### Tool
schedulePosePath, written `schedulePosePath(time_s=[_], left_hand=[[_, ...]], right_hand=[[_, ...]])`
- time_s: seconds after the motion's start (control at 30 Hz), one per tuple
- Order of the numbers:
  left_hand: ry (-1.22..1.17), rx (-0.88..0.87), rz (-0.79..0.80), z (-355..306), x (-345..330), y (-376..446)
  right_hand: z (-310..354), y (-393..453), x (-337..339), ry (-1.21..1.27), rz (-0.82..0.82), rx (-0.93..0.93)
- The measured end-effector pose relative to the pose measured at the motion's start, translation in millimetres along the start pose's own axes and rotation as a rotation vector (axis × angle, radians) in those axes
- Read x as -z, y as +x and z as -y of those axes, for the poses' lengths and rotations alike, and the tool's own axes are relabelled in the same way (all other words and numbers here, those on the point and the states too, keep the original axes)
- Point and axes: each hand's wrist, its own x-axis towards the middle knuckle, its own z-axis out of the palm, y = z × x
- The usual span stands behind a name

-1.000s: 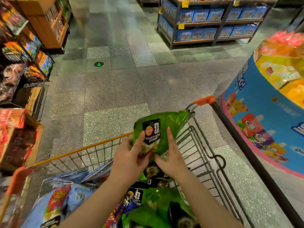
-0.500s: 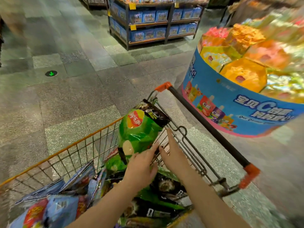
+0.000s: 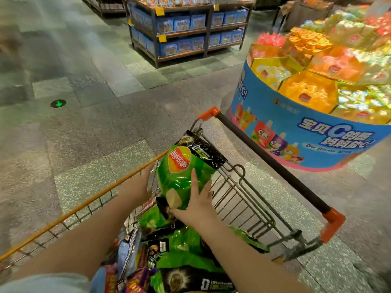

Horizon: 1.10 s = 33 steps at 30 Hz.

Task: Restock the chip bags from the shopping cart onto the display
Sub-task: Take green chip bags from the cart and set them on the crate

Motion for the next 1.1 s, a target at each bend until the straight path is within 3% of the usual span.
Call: schedulePosePath(time_s=[0.13, 0.47, 0.67, 0.9, 1.1], left_hand=[[-0.098, -0.023, 0.177, 9.1, -22.7, 20.0], [-0.136, -0.081, 0.078, -6.4, -45.7, 58.9], [-0.215, -0.114, 0.096, 5.3, -48.6, 54.1], [-0.404, 0.002, 0.044, -14.7, -31.1, 50.4], [-0.583, 0.153, 0.159, -41.5, -20.9, 60.0]], right_hand=[[11.3, 26.0, -15.3, -0.019, 0.033, -0.07], [-4.5, 72.4, -42.7, -0.032, -0.082, -0.085], [-9.2, 65.8, -37.1, 0.131, -0.137, 0.024], [-10.5, 56.5, -27.1, 0.16, -0.228, 0.057], [-15.1, 59.7, -31.5, 0.142, -0.187, 0.096]])
